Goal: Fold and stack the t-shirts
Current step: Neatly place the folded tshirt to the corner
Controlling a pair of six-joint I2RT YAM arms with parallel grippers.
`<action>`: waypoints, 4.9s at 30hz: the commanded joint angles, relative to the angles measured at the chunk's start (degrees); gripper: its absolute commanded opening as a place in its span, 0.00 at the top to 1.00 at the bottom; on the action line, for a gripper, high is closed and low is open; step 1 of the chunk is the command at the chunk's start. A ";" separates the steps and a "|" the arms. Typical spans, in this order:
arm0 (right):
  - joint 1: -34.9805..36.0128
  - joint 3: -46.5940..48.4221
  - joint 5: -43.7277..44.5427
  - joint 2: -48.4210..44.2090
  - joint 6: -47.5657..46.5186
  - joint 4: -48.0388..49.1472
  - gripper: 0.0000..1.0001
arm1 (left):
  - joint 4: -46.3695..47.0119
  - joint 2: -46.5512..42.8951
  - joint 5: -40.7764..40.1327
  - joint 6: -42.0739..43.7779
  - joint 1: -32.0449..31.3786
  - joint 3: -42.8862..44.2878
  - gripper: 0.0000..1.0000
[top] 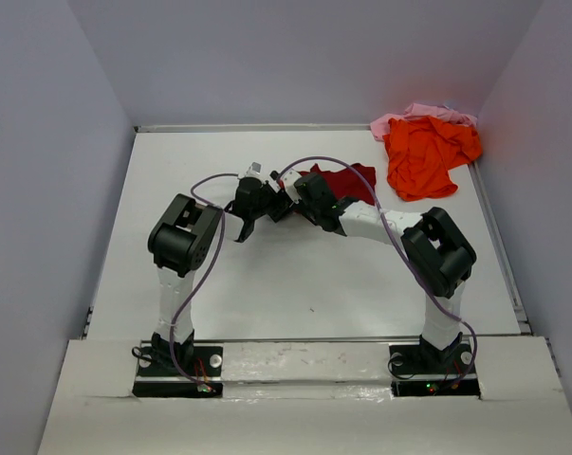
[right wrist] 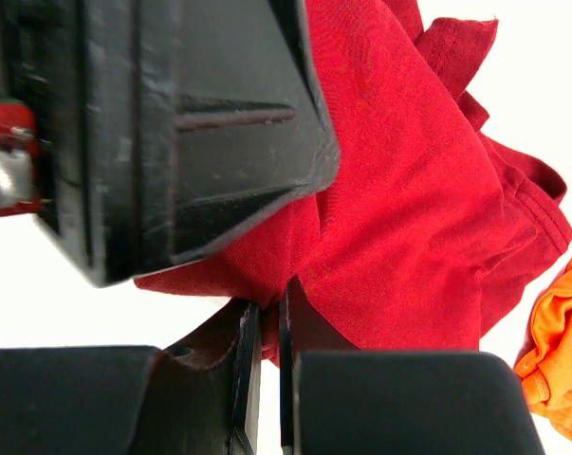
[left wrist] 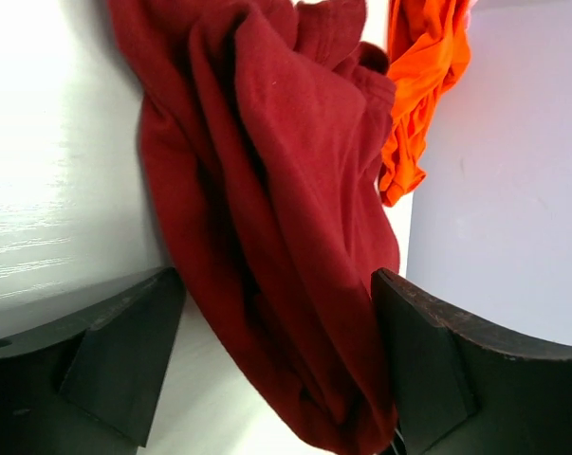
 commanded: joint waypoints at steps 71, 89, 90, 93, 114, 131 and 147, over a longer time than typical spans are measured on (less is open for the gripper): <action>13.65 -21.55 -7.59 -16.68 37.32 4.48 0.01 | -66.72 22.89 -2.52 47.38 24.11 68.51 1.00; 14.18 -22.43 -11.55 -16.24 36.53 6.94 0.02 | -69.18 24.57 -7.01 49.49 36.32 72.64 1.00; 14.18 -22.51 -11.73 -15.89 36.44 6.94 0.02 | -69.10 24.57 -7.18 49.58 36.68 72.99 1.00; 14.18 -22.86 -11.90 -15.97 36.35 7.11 0.02 | -69.36 24.92 -7.45 50.11 37.91 73.52 1.00; 14.18 -24.09 -13.40 -15.27 35.74 10.80 0.02 | -70.41 25.98 -9.73 50.64 44.42 76.69 0.49; 14.18 -23.83 -14.01 -14.74 35.56 10.98 0.02 | -71.47 13.15 -12.10 45.19 43.19 73.53 0.36; 14.18 -24.01 -14.80 -14.74 35.47 10.98 0.02 | -64.02 11.47 -10.89 41.34 35.28 65.46 0.36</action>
